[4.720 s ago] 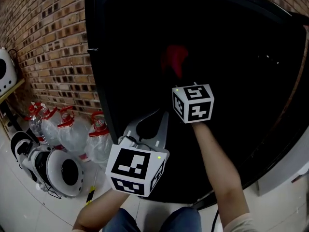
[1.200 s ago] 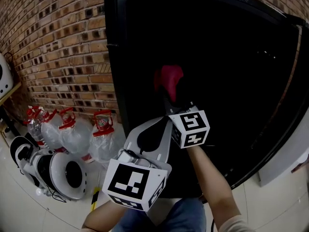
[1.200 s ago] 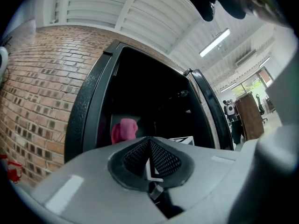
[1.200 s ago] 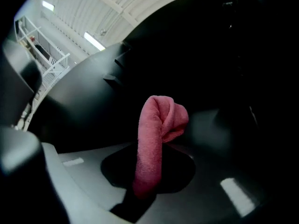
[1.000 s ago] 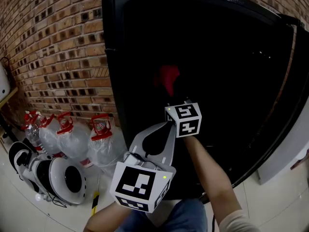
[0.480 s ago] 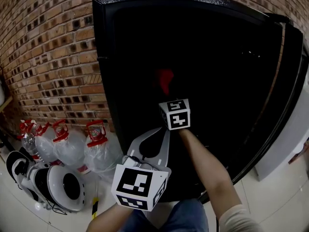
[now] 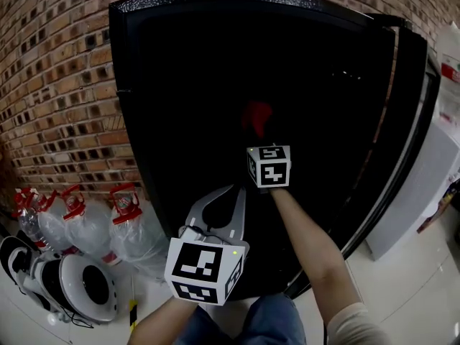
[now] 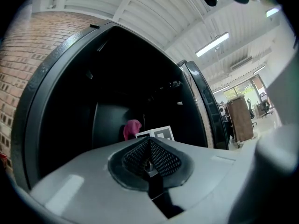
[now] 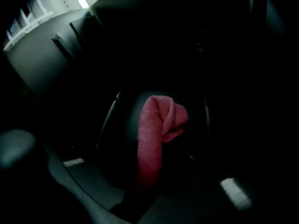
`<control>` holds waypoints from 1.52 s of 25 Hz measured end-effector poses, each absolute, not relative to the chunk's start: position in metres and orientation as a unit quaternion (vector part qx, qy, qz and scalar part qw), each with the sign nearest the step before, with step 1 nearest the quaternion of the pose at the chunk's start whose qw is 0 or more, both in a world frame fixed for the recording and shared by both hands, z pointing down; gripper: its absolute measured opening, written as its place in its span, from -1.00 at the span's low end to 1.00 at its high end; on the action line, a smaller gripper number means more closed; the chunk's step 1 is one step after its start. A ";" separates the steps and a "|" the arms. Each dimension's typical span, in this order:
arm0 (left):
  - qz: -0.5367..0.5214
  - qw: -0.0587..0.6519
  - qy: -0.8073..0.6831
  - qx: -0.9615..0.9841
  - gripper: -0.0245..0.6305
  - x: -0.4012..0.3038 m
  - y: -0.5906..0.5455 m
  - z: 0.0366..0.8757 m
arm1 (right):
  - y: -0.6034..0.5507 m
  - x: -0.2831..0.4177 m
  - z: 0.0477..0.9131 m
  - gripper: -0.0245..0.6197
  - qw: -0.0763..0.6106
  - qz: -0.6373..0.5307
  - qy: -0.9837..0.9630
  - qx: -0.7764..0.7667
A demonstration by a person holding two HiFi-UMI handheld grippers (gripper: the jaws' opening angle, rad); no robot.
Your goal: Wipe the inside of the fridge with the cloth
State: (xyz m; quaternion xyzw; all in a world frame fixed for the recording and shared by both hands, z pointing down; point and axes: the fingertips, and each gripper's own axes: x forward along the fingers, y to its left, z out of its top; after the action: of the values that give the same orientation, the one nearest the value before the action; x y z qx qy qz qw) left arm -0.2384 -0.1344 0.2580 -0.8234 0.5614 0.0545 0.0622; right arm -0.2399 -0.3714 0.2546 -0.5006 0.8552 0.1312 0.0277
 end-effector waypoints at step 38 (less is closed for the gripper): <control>0.045 0.033 0.594 -0.803 -0.89 -0.231 -0.155 0.284 | -0.173 -0.156 0.243 -0.73 0.113 0.146 0.864 -0.468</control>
State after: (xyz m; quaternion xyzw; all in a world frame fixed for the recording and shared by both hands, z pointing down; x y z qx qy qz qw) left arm -0.2311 -0.1549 0.2842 -0.8028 0.5936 0.0455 0.0330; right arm -0.1565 -0.1731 0.2426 -0.4676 0.8644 0.1465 0.1131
